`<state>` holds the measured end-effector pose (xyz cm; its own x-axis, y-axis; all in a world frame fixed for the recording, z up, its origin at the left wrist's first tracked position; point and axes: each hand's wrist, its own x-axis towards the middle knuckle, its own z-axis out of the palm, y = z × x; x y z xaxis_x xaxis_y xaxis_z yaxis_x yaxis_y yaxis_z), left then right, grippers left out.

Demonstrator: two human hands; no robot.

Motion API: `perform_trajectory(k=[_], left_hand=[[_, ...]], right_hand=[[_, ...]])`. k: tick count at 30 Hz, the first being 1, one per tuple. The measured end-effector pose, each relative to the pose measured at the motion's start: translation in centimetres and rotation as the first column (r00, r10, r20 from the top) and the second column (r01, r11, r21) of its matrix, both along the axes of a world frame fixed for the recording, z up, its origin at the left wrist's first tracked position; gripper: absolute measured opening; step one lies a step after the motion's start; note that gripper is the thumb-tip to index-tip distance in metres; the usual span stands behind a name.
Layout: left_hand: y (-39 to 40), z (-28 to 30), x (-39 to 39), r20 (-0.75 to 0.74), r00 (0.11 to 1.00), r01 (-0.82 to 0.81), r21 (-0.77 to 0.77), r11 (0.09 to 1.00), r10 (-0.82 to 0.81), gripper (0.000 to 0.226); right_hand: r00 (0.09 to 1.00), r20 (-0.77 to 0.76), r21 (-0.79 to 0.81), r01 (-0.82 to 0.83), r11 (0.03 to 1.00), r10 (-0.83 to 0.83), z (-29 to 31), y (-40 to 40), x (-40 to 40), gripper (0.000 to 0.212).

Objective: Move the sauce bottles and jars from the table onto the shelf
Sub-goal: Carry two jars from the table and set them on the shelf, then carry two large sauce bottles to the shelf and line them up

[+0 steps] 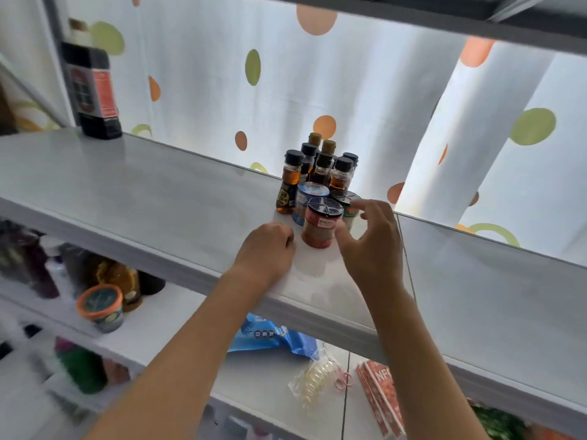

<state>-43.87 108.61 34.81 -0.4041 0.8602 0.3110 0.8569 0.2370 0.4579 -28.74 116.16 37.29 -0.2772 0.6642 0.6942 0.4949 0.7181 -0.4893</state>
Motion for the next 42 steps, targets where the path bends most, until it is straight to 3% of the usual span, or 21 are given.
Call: perform_trajectory(k=[4,7,10,15,26,28,32,42], left_hand=[[-3.5,-1.1,1.9,-0.015,0.99,-0.137,-0.01,0.99,0.137,0.024],[-7.5,-2.7,4.5,-0.141,0.963,-0.225,0.042,0.974,0.228,0.028],[-11.7,-2.9,6.8,-0.163,0.928,-0.327,0.08,0.942,0.336,0.04],[-20.7,-3.0,9.1,-0.221,0.8,-0.551,0.098,0.829,0.558,0.047],[-44.7,-5.6,17.1,-0.049,0.504,-0.856,0.105,0.507,0.862,0.051],[-49.8,-6.6,20.0,-0.015,0.42,-0.901,0.107,0.419,0.907,0.051],[-60.8,-9.4,25.9,0.051,0.163,-0.986,0.051,0.16,0.985,0.052],[-82.2,-16.5,40.9,0.191,-0.26,-0.966,-0.039,-0.257,0.946,0.048]], right_hand=[[0.986,0.043,0.055,-0.166,0.985,0.164,-2.1,-4.1,1.0,0.03],[0.936,0.16,0.064,-0.327,0.943,0.314,-3.8,-6.2,1.2,0.036],[0.873,0.246,0.052,-0.447,0.893,0.422,-4.5,-8.8,0.7,0.039],[0.719,0.304,0.002,-0.656,0.755,0.624,-5.5,-15.6,-0.9,0.044],[0.346,0.383,-0.112,-0.903,0.415,0.856,-8.3,-38.0,0.6,0.043],[0.272,0.384,-0.141,-0.927,0.347,0.882,-9.5,-42.9,2.0,0.043],[0.069,0.371,-0.208,-0.966,0.155,0.926,-12.0,-55.8,5.6,0.04],[-0.308,0.407,-0.293,-0.936,-0.197,0.86,-18.0,-81.0,16.2,0.041]])
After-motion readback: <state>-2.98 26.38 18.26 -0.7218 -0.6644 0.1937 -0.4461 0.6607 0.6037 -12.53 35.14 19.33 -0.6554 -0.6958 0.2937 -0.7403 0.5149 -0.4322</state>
